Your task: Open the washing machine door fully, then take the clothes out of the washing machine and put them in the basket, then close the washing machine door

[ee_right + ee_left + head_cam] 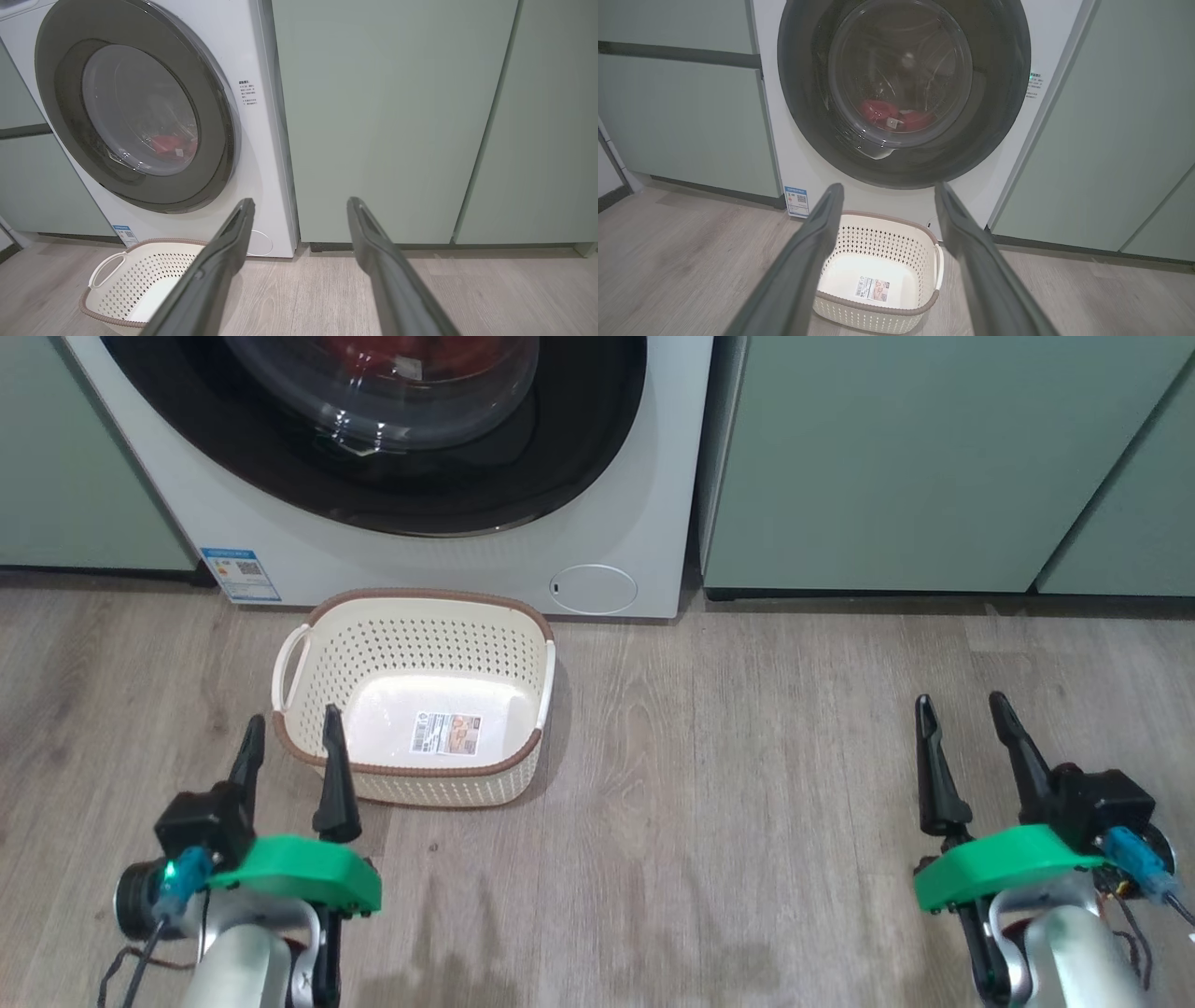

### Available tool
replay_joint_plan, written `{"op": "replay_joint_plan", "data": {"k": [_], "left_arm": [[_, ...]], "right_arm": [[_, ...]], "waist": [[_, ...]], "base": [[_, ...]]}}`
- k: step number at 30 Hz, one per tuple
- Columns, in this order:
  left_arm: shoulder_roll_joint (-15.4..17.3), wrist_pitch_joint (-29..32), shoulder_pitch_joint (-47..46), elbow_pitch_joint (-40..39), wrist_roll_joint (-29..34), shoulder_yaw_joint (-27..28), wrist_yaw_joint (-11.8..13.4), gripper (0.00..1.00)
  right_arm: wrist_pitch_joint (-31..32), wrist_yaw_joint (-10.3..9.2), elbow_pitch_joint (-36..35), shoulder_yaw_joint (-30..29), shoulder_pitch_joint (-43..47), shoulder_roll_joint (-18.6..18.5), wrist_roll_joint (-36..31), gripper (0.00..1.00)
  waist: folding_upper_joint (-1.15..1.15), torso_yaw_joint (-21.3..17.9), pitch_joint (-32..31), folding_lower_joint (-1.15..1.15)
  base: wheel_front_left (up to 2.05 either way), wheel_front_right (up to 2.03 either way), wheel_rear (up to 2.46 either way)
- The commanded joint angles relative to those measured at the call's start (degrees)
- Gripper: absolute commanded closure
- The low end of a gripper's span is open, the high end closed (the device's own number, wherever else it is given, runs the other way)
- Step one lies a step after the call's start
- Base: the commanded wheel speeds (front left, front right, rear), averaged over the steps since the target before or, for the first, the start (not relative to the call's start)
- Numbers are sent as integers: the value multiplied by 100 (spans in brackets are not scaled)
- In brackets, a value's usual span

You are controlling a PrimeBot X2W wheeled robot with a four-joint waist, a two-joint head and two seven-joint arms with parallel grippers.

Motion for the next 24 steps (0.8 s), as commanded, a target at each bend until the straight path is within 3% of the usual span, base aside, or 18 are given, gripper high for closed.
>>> {"op": "replay_joint_plan", "data": {"k": [1, 15, 24], "left_arm": [[22, -98, -353, -153, 239, 193, -40, 0], [-74, -330, -560, 522, 1188, 277, -236, 0], [-109, -330, -595, 717, 1202, 355, -309, 0]], "right_arm": [[-108, -4, -159, 106, -321, -75, -183, 0], [-337, -4, 25, 117, -405, -86, -799, 0], [-337, -4, 160, 17, -382, -86, -616, 0]], "waist": [[0, 5, 11, 0], [0, 15, 74, 0], [0, -1, 43, 0]], "base": [[0, 0, 0], [0, 0, 0], [0, 0, 0]]}}
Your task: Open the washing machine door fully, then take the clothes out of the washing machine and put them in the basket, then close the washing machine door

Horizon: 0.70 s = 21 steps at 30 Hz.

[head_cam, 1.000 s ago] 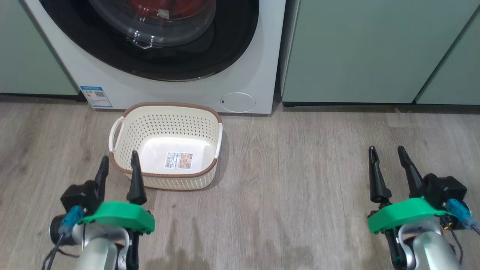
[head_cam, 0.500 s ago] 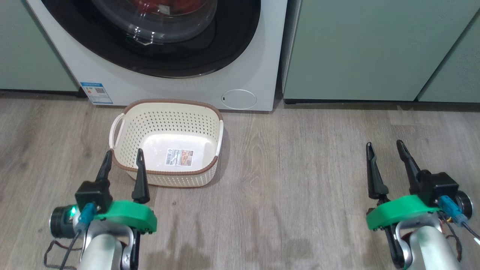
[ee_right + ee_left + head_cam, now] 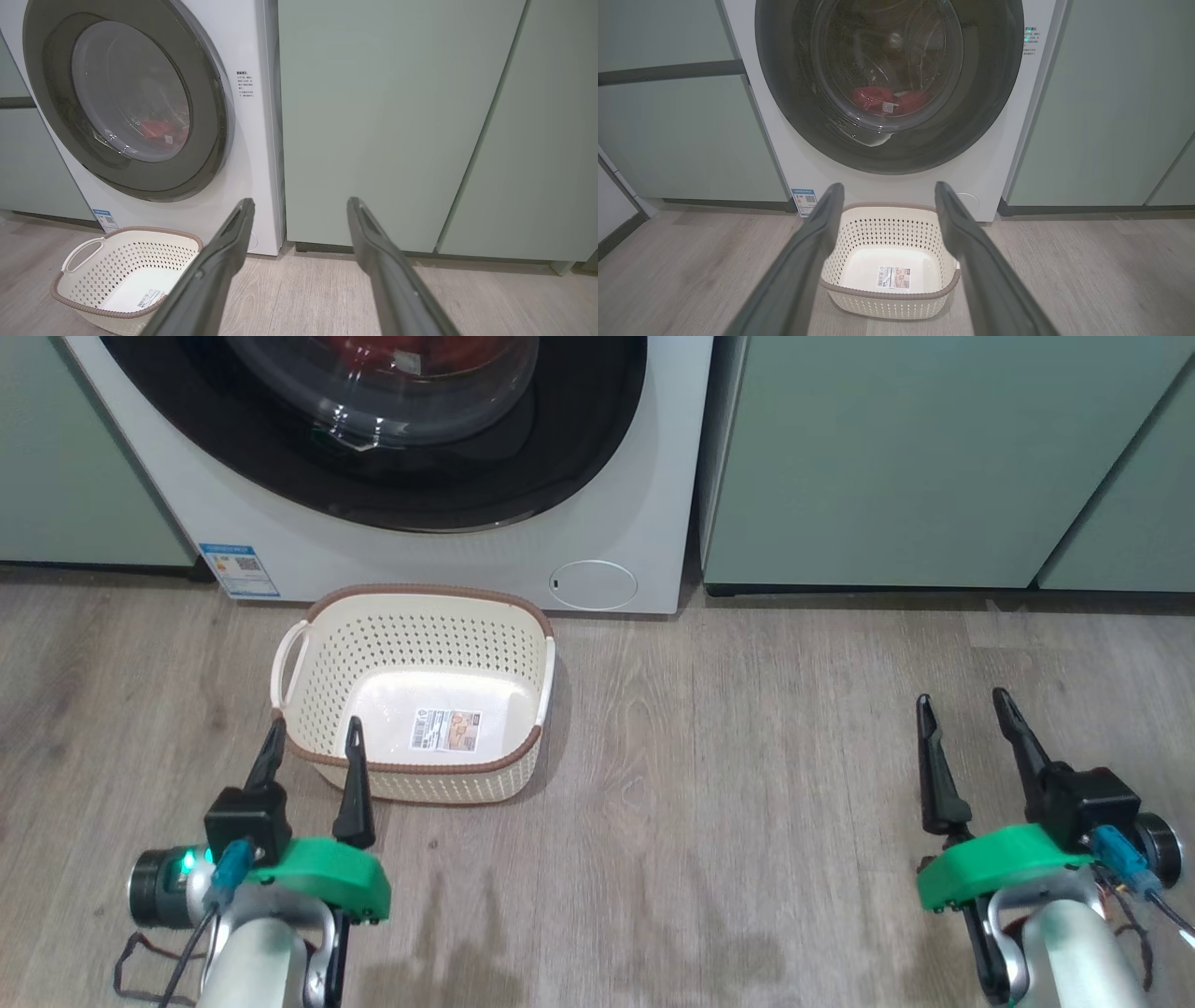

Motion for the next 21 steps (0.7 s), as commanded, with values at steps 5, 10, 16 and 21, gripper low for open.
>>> {"op": "replay_joint_plan", "data": {"k": [5, 10, 16, 21], "left_arm": [[28, -55, -300, -134, 52, 229, -42, 0], [8, -55, -303, -145, 58, 257, -62, 0], [-12, -55, -300, -168, 38, 288, -92, 0], [-27, -55, -351, -237, -16, 307, -135, 0]], "right_arm": [[-61, -4, -99, 94, -204, -70, 105, 0], [-61, -4, -93, 174, -198, -70, 153, 0], [-61, -4, -113, 277, -258, -70, 328, 54], [-61, -4, -57, 239, -531, -70, 1130, 100]], "waist": [[0, 7, 4, 0], [0, 22, 14, 0], [0, 31, 48, 0], [0, 82, 220, 0]], "base": [[0, 0, 0], [0, 0, 0], [0, 0, 0], [0, 0, 0]]}}
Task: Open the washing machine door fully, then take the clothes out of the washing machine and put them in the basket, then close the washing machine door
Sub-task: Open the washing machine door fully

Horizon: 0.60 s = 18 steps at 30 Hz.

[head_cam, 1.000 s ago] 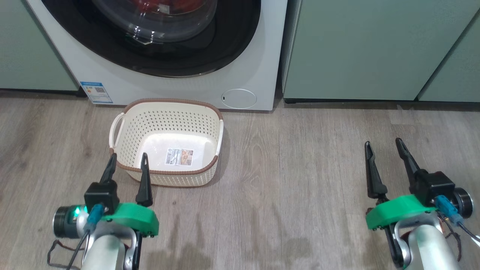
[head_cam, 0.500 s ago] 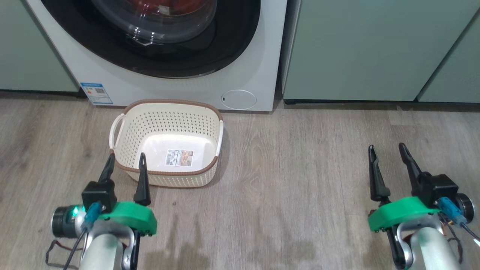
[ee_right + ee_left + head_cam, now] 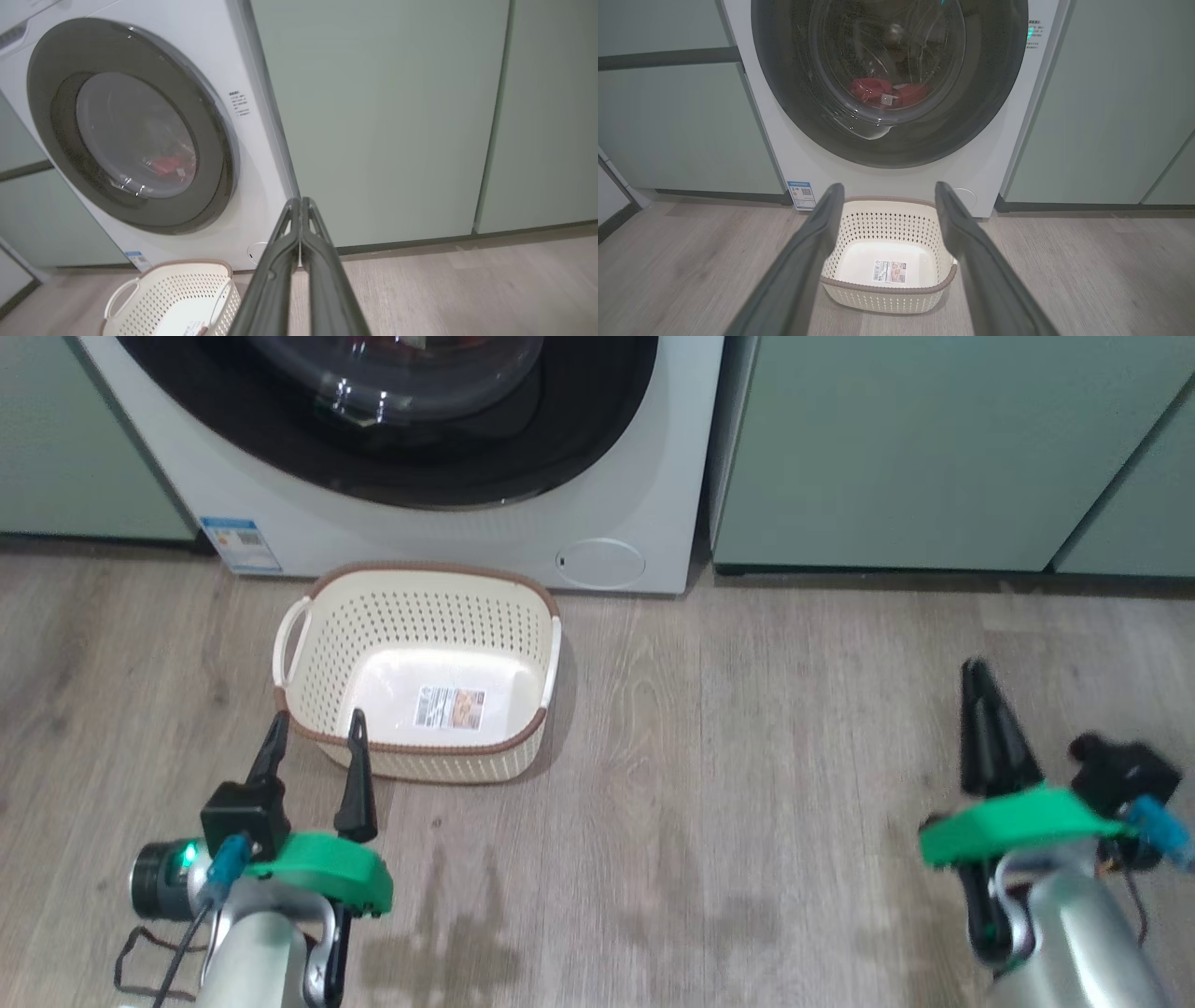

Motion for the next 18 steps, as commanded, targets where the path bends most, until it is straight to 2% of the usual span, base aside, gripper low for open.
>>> {"op": "replay_joint_plan", "data": {"k": [1, 6, 9, 12, 18], "left_arm": [[37, -55, -349, -215, -32, 220, -39, 0], [25, -55, -429, -297, -159, 152, -231, 0], [21, -55, -493, -299, -229, 106, -277, 0], [19, -55, -562, -302, -361, -6, -277, 0], [18, -55, -720, -305, -575, -232, -246, 0]], "right_arm": [[-60, -4, -117, 96, -424, -66, 199, 100], [-60, -4, 278, -138, -1339, -66, 1297, 100], [-60, -4, 679, -115, -1916, -99, 2344, 100], [279, -4, 975, 98, -2498, -452, 3686, 100], [1751, -4, 1056, 211, -3453, -1368, 5770, 100]], "waist": [[0, 36, 103, 0], [0, 205, 512, 0], [0, 322, 714, 0], [0, 454, 891, 0], [0, 744, 1229, 0]], "base": [[0, 0, 0], [0, 0, 0], [0, 0, 0], [0, 0, 0], [0, 0, 0]]}}
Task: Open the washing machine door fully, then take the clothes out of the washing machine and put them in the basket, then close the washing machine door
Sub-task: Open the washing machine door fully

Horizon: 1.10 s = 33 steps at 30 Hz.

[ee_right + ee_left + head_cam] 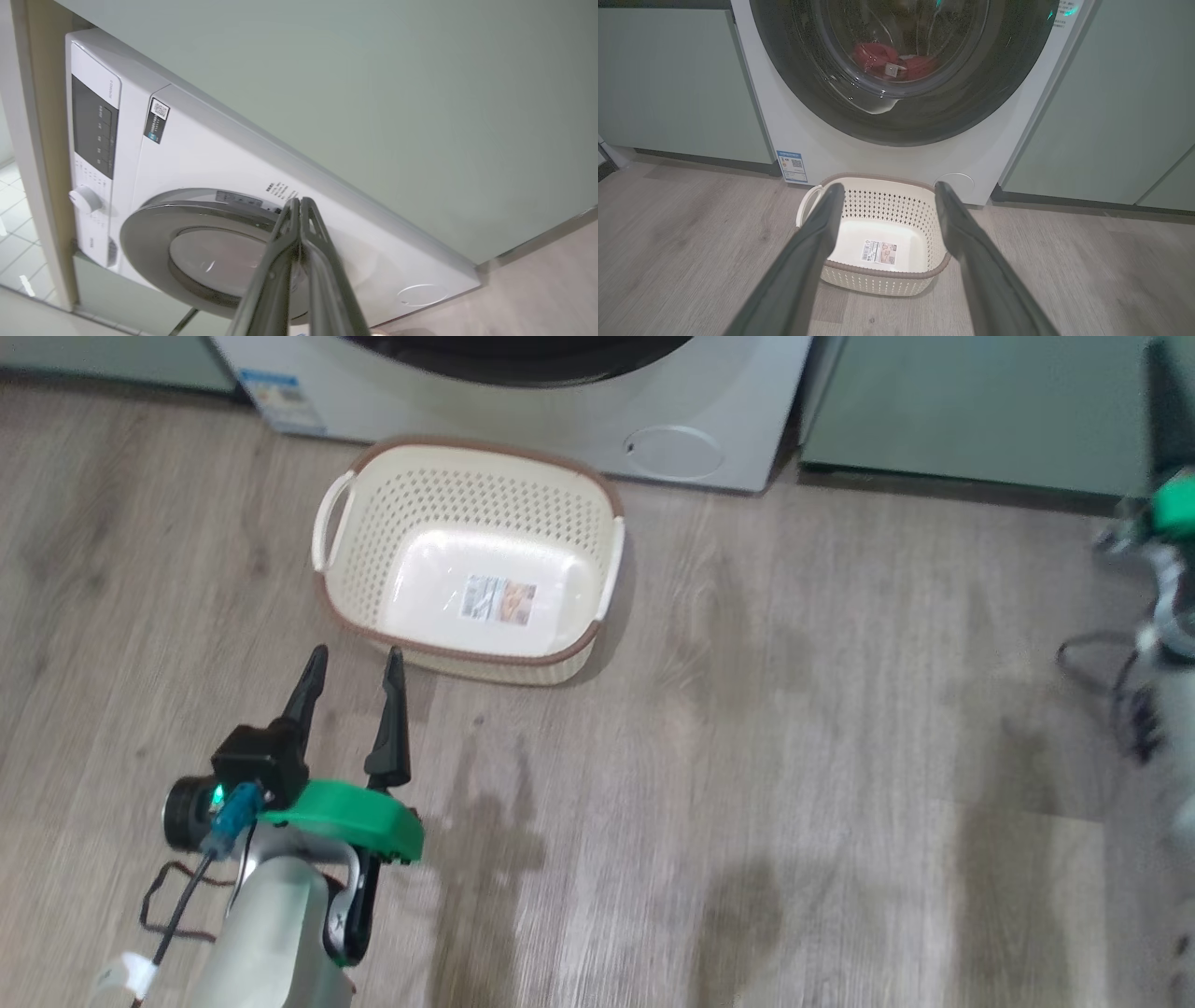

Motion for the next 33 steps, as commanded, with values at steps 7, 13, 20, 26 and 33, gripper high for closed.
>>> {"op": "replay_joint_plan", "data": {"k": [7, 13, 20, 26, 33], "left_arm": [[62, -54, -329, -166, -172, 27, 56, 0], [61, -54, -513, -121, -289, -146, 48, 0], [61, -54, -738, -116, -420, -399, 35, 0], [61, -54, -882, -165, -577, -592, 65, 0], [61, -54, -988, -210, -727, -795, 91, 0]], "right_arm": [[1122, -3, 119, 284, -1139, -546, 661, 100], [1767, -3, 494, 624, -2311, -653, 677, 100], [2261, -3, 1044, 810, -3497, -633, 700, 100], [2499, -3, 1506, 969, -4281, -567, 612, 100], [2566, -3, 1909, 1159, -4983, -439, 464, 100]], "waist": [[0, 339, 489, 0], [0, 490, 867, 0], [0, 674, 1253, 0], [0, 853, 1638, 0], [0, 1074, 1936, 0]], "base": [[0, 0, 0], [0, 0, 0], [0, 0, 0], [0, 0, 0], [0, 0, 0]]}}
